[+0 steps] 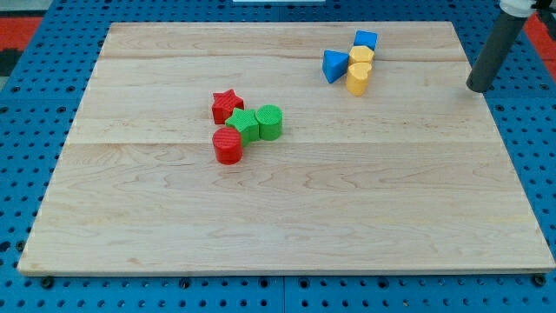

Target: Move your arm towards the yellow blocks

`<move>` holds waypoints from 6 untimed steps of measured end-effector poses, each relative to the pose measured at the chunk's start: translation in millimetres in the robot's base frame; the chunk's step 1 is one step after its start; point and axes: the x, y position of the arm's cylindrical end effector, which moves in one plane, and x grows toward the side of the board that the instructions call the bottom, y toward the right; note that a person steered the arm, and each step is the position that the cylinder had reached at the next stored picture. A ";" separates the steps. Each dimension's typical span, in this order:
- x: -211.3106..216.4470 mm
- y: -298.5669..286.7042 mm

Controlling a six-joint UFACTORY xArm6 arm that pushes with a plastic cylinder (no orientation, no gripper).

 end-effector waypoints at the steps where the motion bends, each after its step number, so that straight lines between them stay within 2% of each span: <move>1: 4.7 2.6; 3: 4.9 2.7; 4: -9.5 -9.3; 5: -53.7 -74.2; 6: -32.3 -143.7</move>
